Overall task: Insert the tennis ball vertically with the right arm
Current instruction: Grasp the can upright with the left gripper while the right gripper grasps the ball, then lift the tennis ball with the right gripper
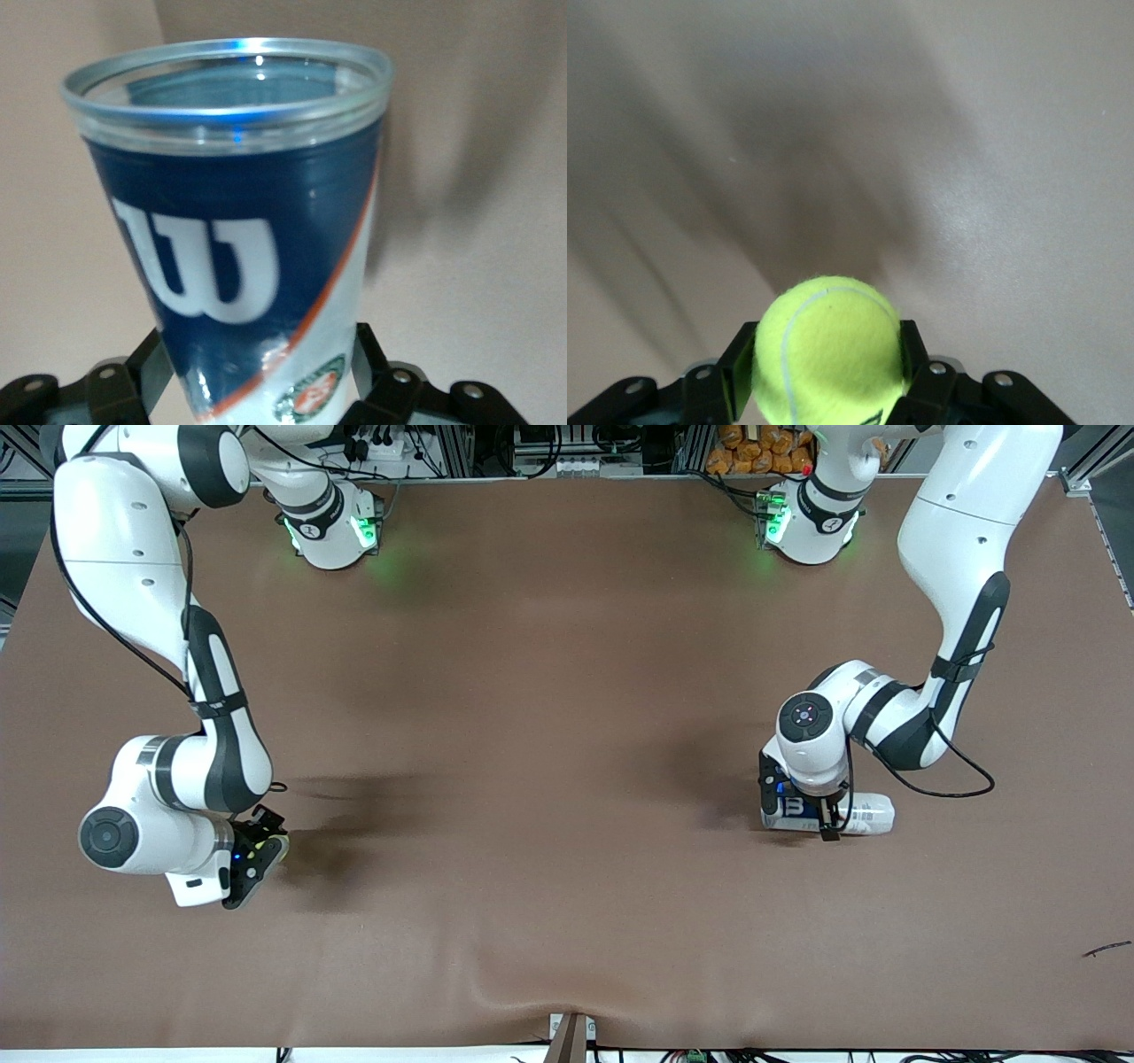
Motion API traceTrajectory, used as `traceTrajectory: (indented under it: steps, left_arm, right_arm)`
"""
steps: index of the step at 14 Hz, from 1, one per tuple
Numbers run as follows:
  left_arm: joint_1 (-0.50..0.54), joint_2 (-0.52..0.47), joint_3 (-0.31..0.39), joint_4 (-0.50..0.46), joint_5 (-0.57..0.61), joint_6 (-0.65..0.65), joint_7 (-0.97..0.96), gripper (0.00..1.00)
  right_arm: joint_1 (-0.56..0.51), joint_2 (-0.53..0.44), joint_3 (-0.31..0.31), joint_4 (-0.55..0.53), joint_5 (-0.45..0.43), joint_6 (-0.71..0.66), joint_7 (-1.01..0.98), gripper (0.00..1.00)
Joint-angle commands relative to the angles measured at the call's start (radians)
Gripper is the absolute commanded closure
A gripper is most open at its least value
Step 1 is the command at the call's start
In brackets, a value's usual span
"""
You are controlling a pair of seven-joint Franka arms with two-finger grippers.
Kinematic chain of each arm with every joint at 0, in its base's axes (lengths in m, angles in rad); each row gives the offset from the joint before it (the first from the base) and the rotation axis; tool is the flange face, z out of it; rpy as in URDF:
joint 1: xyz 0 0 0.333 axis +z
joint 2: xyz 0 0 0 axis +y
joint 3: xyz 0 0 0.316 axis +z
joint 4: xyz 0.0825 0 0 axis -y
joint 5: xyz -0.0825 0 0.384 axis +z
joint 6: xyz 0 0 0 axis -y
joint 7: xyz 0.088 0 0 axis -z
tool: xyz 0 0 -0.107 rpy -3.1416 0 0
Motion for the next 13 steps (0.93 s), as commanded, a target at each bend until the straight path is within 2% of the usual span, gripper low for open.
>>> traceTrajectory:
  steps: [1, 5, 13]
  left_arm:
    - [0.003, 0.003, -0.036, 0.038, -0.004, 0.004, 0.018, 0.14]
    - [-0.003, 0.001, -0.076, 0.075, -0.102, 0.004, 0.019, 0.14]
    - [0.046, 0.020, -0.068, 0.055, -0.095, 0.002, 0.042, 0.09]
  right_arm:
    - [0.005, -0.093, 0.005, -0.020, 0.036, -0.094, 0.013, 0.73]
    - [0.042, -0.169, 0.003, -0.020, 0.035, -0.243, 0.167, 0.73]
    - [0.087, -0.228, 0.003, -0.021, 0.035, -0.327, 0.302, 0.73]
